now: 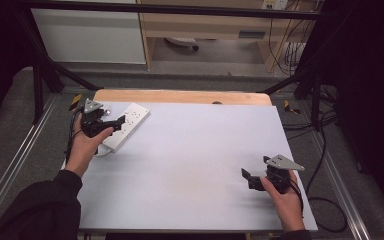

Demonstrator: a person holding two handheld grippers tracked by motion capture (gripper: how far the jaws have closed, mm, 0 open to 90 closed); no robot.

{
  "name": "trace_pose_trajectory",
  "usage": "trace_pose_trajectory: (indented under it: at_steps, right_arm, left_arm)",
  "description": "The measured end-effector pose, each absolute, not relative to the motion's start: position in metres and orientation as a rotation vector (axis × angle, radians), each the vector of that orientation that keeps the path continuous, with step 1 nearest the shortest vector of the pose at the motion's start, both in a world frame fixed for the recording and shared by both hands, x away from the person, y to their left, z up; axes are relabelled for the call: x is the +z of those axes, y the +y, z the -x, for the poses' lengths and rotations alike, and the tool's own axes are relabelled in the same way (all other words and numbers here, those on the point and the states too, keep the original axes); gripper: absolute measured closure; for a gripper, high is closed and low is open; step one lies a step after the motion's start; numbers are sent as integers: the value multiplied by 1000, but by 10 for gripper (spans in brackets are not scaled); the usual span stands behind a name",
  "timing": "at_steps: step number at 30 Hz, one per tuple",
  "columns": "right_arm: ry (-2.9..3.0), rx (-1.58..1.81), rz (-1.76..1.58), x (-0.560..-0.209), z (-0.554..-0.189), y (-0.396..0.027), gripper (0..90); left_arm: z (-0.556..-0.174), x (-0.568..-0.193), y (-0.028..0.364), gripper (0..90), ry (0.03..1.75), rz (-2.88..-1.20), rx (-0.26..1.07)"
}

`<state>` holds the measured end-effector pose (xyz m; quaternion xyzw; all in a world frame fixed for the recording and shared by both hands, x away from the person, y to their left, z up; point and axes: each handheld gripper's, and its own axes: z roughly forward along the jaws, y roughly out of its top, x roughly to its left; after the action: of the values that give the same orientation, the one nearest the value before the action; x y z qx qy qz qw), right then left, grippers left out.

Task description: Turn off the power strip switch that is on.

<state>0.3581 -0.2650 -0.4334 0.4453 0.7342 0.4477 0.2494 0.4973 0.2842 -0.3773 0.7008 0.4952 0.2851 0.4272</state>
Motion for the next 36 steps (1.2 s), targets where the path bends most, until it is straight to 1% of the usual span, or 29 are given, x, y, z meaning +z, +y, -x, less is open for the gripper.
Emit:
trace_pose_trajectory:
  at_steps: [13, 20, 24, 27, 32, 34, 36]
  right_arm:
    - [2011, 1213, -1213, -434, -359, -265, 33]
    - [2015, 1217, -1211, -434, -358, -264, 34]
    - [2015, 1215, -1212, -434, -359, -264, 34]
    - [2012, 1224, -1224, -435, -360, -265, 35]
    - [1998, 1244, -1250, -435, -360, -269, 36]
    - [1999, 1242, -1243, -435, -360, -269, 40]
    - [2002, 1240, -1238, -435, -360, -268, 40]
  left_arm:
    - [-506, -385, 288, 128, 1279, -1784, 694]
    - [-509, -390, 288, 177, 1308, -1809, 690]
    - [-510, -393, 289, 218, 1315, -1816, 679]
    - [-511, -395, 291, 278, 1315, -1829, 680]
    - [-513, -398, 290, 310, 1332, -1858, 705]
    - [-513, -398, 289, 345, 1334, -1857, 713]
    - [-514, -399, 290, 353, 1347, -1854, 709]
